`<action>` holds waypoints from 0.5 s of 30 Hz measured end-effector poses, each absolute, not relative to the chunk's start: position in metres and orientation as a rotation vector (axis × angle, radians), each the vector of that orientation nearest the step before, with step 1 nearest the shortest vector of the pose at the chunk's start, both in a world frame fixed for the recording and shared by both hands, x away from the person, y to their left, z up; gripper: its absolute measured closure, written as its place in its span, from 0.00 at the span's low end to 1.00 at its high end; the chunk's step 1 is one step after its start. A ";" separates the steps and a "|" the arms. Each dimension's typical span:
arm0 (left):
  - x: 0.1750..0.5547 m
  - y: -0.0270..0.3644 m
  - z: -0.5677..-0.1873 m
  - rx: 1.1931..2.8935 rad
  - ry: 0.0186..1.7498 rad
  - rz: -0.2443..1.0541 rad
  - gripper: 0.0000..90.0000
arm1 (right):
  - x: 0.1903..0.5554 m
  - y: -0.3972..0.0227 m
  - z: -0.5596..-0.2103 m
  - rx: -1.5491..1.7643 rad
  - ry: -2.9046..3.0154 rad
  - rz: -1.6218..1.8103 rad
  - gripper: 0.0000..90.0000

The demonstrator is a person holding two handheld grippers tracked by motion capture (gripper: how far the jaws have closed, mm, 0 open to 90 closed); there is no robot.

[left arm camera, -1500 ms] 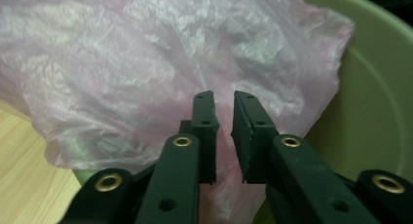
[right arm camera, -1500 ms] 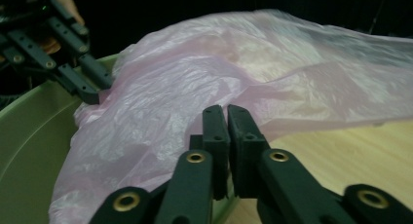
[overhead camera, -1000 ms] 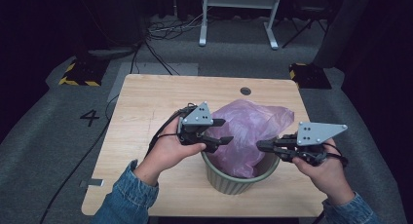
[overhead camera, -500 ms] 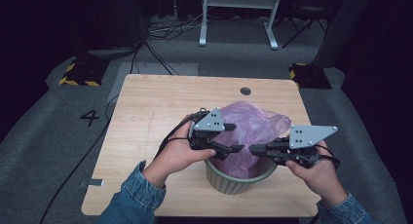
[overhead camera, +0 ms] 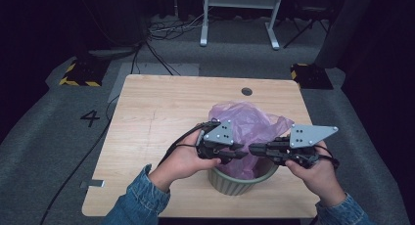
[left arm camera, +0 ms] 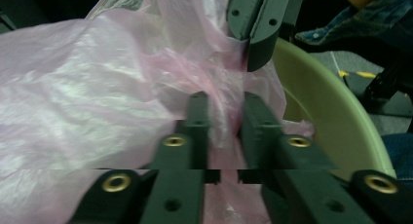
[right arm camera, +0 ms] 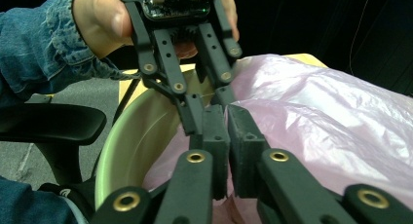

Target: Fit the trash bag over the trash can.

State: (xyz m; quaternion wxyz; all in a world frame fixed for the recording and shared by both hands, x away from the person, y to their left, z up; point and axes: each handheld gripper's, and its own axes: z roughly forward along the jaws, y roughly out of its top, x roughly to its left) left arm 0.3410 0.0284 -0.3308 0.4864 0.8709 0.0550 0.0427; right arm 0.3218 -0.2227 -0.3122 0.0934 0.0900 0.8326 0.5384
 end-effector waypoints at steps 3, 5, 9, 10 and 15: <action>0.342 0.030 -0.332 2.127 0.143 0.103 0.96 | 0.323 -0.225 -0.312 0.303 2.465 1.602 0.81; 0.342 0.031 -0.333 2.132 0.153 0.095 0.97 | 0.325 -0.231 -0.311 0.346 2.451 1.615 0.71; 0.342 0.033 -0.334 2.128 0.162 0.078 0.97 | 0.329 -0.251 -0.304 0.496 2.362 1.668 0.56; 0.342 0.033 -0.334 2.129 0.162 0.075 0.97 | 0.330 -0.256 -0.302 0.536 2.323 1.661 0.51; 0.342 0.032 -0.334 2.138 0.161 0.066 0.97 | 0.341 -0.276 -0.298 0.714 2.170 1.583 0.36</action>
